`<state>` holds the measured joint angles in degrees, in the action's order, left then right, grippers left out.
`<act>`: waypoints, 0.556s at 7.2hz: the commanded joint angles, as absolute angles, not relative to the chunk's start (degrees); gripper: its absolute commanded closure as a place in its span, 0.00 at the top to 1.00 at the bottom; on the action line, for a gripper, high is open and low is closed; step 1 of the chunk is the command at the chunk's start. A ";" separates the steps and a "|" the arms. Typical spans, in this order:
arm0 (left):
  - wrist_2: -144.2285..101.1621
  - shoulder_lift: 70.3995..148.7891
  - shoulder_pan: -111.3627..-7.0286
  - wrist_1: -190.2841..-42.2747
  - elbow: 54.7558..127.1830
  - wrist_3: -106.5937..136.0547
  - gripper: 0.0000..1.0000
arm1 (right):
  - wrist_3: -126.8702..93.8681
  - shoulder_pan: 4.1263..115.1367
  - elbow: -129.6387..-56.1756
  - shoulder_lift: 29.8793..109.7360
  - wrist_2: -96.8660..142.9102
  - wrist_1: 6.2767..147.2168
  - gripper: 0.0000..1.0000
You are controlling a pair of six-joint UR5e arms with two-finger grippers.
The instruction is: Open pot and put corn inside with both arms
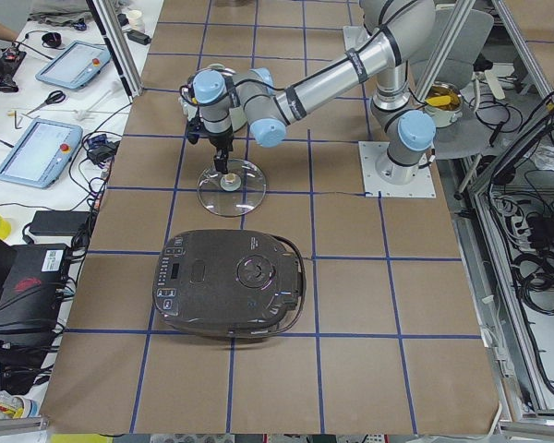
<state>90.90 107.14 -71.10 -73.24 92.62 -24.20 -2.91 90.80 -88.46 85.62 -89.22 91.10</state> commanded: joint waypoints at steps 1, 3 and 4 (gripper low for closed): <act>91.05 101.19 -74.51 -89.22 84.24 -19.11 1.00 | -2.64 90.53 -90.18 88.06 -89.38 86.79 1.00; 91.23 96.18 -79.07 -94.21 81.30 -11.82 1.00 | -2.46 90.09 -90.00 89.03 -89.47 84.55 1.00; 91.06 94.67 -82.41 -94.13 81.21 -8.21 1.00 | -2.29 89.48 -90.00 89.38 -89.73 84.46 1.00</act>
<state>91.17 97.03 -78.74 -92.98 81.90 -12.71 -2.46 90.01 -90.01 88.92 -89.52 84.99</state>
